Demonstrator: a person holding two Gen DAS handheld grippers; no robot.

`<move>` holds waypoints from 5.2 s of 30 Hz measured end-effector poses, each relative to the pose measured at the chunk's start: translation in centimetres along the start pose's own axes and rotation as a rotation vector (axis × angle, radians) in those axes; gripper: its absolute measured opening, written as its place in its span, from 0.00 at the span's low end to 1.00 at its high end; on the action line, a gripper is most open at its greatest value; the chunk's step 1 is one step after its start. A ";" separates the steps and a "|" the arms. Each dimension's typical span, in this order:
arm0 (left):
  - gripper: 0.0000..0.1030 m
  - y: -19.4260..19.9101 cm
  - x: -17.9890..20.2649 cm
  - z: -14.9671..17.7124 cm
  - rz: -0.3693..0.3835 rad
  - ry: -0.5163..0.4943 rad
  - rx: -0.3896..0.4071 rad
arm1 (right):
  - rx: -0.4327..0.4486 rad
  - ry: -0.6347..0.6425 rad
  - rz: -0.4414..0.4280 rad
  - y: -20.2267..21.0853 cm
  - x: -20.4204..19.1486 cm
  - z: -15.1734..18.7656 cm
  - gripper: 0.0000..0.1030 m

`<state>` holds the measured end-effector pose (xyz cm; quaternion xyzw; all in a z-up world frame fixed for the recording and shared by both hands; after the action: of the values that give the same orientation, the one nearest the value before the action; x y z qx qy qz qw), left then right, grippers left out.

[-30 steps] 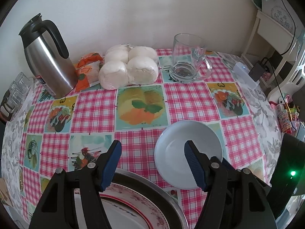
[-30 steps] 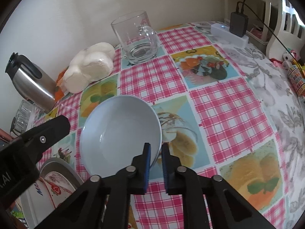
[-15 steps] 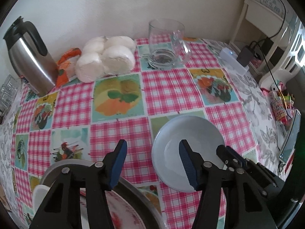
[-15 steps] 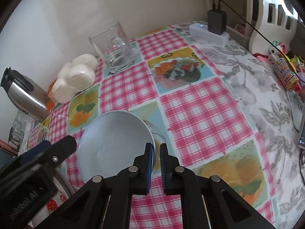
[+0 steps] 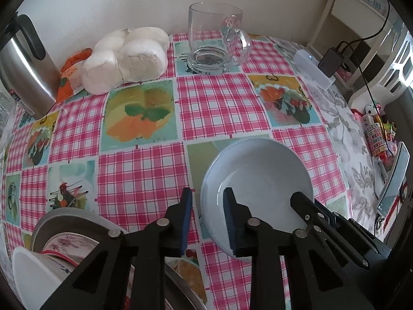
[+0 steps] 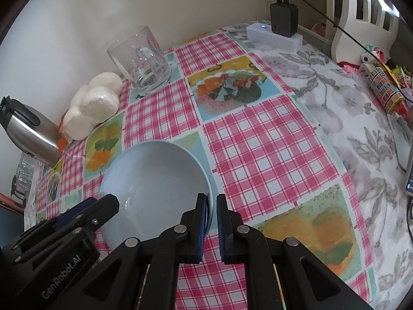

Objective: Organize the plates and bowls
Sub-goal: 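Lift the pale blue bowl with both tools toward the basin, then lower the pale blue bowl with both tools into the white square bowl, then open both tools to release the pale blue bowl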

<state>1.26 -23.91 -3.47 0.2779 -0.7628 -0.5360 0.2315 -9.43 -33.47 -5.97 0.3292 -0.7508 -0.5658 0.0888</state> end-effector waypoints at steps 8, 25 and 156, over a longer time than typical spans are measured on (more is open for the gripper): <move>0.22 -0.1 -0.1 0.0 -0.019 -0.011 -0.011 | -0.017 0.000 -0.001 -0.6 -0.1 0.1 0.09; 0.11 -0.8 0.8 0.3 0.021 -0.049 -0.036 | -0.027 -0.059 -0.053 -0.8 0.9 0.2 0.09; 0.89 14.0 -19.9 13.9 -0.155 0.340 0.160 | 0.176 0.360 -0.050 10.8 -15.3 11.8 1.00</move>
<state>4.49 2.85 4.24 0.4400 -0.7292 -0.4351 0.2922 -7.92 -13.49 3.45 0.4500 -0.7609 -0.4321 0.1783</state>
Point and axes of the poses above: each gripper's, at about its wrist camera, not at the fingertips, and y roughly against the way its jaws point, x to its right, z to its underside, the point moved 1 cm from there along -y, roughly the way its jaws point, and after that the axes turned 4 degrees about -x, right-handed, at the moved point
